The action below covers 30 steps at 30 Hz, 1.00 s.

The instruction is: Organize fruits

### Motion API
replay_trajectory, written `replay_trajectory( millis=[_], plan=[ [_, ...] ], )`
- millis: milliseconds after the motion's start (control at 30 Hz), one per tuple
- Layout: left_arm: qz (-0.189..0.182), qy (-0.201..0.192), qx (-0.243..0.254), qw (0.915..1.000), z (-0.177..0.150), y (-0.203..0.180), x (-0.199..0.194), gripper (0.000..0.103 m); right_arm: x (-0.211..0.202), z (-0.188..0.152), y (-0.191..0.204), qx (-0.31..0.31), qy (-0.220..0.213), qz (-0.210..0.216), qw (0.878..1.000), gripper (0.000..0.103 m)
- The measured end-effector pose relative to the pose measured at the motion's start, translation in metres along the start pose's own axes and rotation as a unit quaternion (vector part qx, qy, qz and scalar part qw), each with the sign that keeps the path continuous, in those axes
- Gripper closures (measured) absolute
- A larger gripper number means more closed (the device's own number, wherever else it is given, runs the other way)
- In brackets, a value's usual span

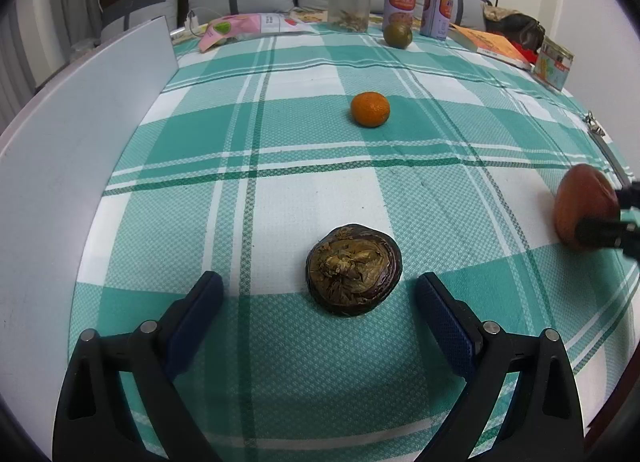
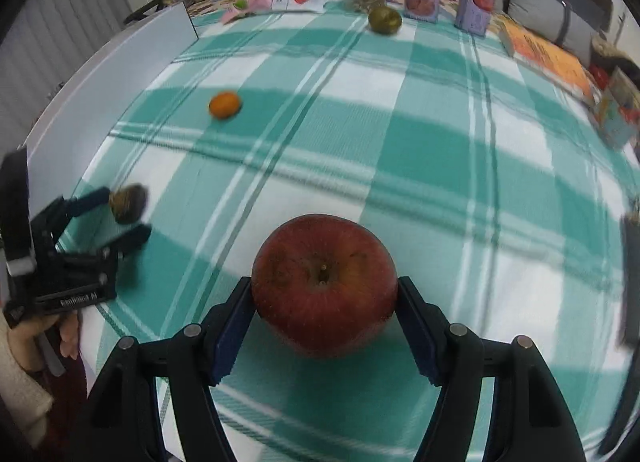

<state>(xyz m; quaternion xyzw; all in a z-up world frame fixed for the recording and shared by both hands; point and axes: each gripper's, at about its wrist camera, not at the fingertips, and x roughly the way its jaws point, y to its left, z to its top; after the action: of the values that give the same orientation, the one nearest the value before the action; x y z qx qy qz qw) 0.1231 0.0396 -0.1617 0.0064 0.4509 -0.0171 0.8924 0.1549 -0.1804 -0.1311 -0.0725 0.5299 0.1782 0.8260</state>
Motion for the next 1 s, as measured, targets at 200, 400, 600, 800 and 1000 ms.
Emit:
replay_trajectory(
  millis=[200, 400, 600, 800, 1000],
  plan=[
    [-0.012, 0.003, 0.0, 0.9999, 0.0, 0.003, -0.001, 0.005, -0.008, -0.018, -0.002, 0.062, -0.066, -0.027, 0.996, 0.0],
    [-0.028, 0.011, 0.002, 0.9995, -0.025, 0.004, -0.024, 0.005, -0.02, -0.061, 0.005, 0.088, -0.094, -0.043, 0.991, 0.0],
    [-0.007, -0.003, -0.002, 1.0, -0.044, -0.002, -0.033, 0.005, -0.007, -0.08, 0.019, 0.054, -0.091, -0.085, 0.991, 0.0],
    [-0.007, -0.01, 0.003, 0.9999, -0.048, -0.001, -0.035, 0.004, -0.006, -0.084, 0.018, 0.059, -0.099, -0.091, 0.989, 0.0],
    [-0.006, -0.021, 0.005, 0.9997, -0.05, -0.002, -0.035, 0.004, -0.006, -0.089, 0.021, 0.062, -0.116, -0.097, 0.987, 0.0]
  ],
)
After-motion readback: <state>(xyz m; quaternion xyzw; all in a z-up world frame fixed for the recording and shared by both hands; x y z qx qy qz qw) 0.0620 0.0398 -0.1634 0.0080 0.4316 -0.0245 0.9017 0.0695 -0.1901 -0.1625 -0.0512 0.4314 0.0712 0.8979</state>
